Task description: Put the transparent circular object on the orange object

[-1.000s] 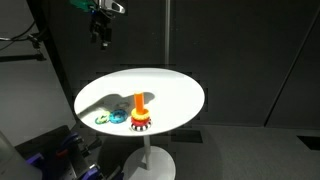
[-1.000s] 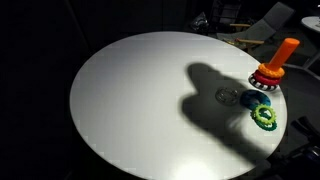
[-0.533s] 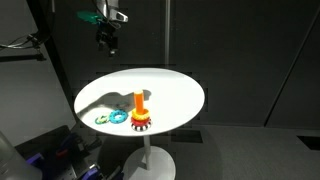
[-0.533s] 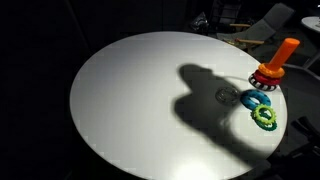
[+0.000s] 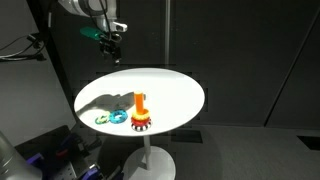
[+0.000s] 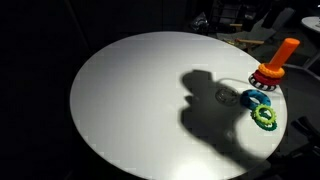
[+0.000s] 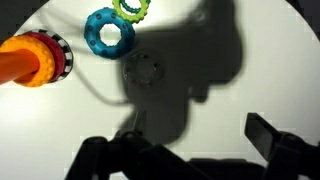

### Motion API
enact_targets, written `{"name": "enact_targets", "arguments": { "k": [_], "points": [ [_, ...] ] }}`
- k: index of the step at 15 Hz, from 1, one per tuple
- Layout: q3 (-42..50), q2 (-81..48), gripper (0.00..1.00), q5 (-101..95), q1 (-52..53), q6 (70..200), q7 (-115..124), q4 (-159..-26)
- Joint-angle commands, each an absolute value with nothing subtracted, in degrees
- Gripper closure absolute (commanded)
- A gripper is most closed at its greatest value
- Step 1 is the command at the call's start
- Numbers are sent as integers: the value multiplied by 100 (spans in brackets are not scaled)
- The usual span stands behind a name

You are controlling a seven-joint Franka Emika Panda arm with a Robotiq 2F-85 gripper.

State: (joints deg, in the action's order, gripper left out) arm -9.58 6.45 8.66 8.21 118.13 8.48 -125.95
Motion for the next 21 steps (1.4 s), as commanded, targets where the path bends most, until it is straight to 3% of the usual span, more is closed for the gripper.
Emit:
{"name": "enact_targets", "arguments": {
  "k": [1, 21],
  "points": [
    [-941, 645, 0, 857, 837, 11811, 858, -12604],
    [-949, 391, 0, 622, 896, 12167, 107, -13224]
  ]
}}
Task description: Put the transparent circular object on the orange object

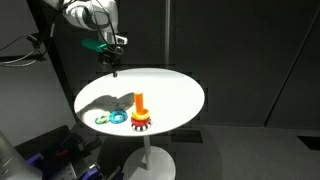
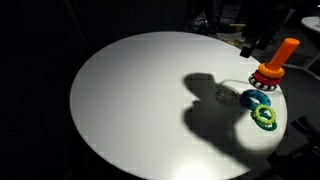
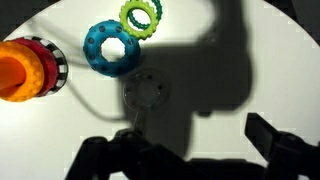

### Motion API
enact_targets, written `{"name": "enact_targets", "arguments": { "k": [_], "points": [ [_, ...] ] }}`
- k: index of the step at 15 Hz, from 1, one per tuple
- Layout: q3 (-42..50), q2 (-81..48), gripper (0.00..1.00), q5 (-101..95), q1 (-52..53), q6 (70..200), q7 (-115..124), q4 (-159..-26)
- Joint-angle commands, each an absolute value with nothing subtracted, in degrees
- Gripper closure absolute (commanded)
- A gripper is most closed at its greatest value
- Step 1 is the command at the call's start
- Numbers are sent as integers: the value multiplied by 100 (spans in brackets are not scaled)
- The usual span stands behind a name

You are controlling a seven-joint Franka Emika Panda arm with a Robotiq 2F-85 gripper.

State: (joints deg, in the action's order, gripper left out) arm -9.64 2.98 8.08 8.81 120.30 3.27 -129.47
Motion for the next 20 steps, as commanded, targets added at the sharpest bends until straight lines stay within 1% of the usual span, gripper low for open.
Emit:
{"name": "enact_targets", "arguments": {
  "k": [1, 7, 10, 11, 20],
  "points": [
    [-952, 384, 0, 466, 890, 12218, 138, -13326],
    [-902, 131, 0, -309, 834, 13011, 373, -13794],
    [-852, -56, 0, -390, 821, 13369, 429, -13850],
    [-872, -2, 0, -282, 855, 13175, 307, -13821],
    [-829, -218, 0, -400, 841, 13538, 445, -13841]
  ]
}}
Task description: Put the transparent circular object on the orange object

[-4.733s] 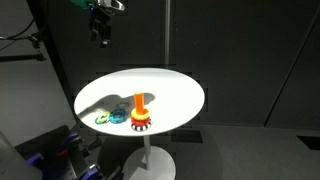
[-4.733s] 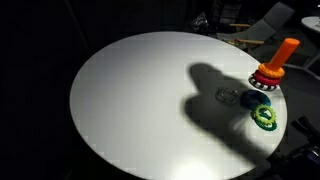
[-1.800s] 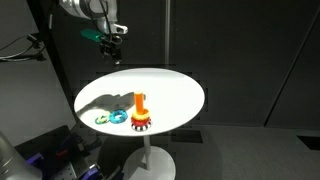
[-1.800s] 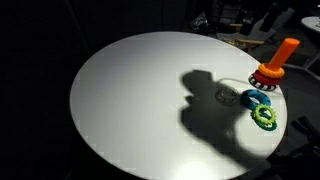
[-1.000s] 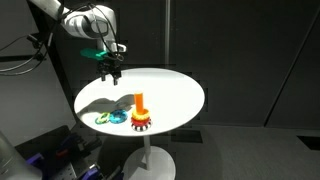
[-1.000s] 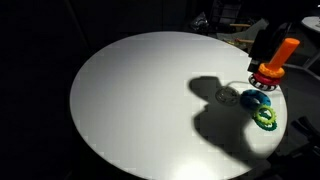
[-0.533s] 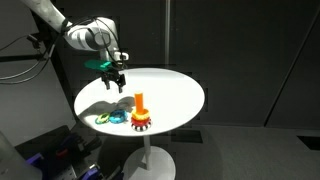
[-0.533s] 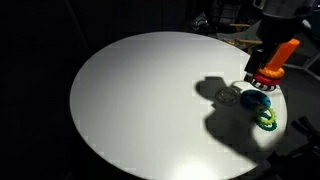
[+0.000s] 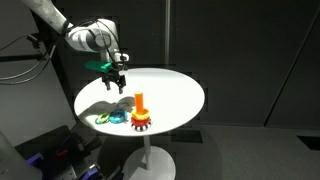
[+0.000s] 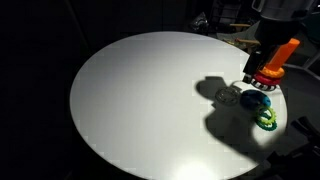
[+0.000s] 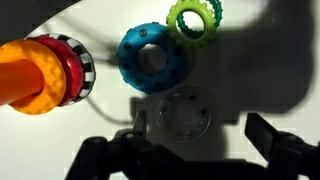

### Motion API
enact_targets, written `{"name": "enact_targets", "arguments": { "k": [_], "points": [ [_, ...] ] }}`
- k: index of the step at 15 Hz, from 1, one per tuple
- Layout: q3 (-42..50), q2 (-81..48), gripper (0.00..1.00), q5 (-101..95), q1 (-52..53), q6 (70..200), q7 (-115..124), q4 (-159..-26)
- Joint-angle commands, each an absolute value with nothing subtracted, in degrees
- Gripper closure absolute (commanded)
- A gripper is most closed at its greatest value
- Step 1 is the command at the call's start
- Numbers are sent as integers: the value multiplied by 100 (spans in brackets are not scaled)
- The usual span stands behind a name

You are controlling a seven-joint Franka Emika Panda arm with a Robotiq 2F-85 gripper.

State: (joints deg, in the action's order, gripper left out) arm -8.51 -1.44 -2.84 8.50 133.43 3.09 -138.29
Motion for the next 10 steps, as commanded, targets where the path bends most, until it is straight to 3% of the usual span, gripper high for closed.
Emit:
{"name": "enact_targets", "arguments": {
  "k": [1, 10],
  "points": [
    [-824, -266, 0, -397, 837, 13625, 441, -13842],
    [-713, -841, 0, -606, 866, 14315, 525, -13862]
  ]
}}
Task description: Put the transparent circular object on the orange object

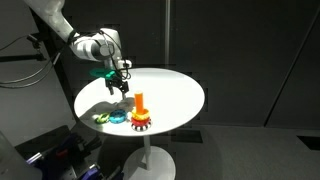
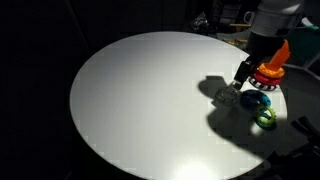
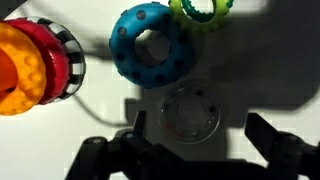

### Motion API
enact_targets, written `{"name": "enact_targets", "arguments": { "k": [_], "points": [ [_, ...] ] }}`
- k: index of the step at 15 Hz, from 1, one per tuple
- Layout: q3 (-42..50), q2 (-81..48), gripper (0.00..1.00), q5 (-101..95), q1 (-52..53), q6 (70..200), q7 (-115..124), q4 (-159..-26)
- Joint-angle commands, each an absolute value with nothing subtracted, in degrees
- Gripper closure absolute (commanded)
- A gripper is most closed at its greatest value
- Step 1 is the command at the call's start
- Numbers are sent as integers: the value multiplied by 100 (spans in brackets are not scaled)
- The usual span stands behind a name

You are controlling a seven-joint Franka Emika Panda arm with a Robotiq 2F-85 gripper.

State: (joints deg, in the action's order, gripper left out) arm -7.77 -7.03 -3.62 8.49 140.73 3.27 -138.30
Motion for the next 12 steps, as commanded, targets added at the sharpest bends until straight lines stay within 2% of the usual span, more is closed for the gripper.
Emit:
{"name": "enact_targets", "arguments": {
  "k": [1, 12],
  "points": [
    [-693, -905, 0, -678, 876, 14388, 549, -13863],
    [-565, -1487, 0, -1069, 1058, 14960, 689, -13744]
  ]
}}
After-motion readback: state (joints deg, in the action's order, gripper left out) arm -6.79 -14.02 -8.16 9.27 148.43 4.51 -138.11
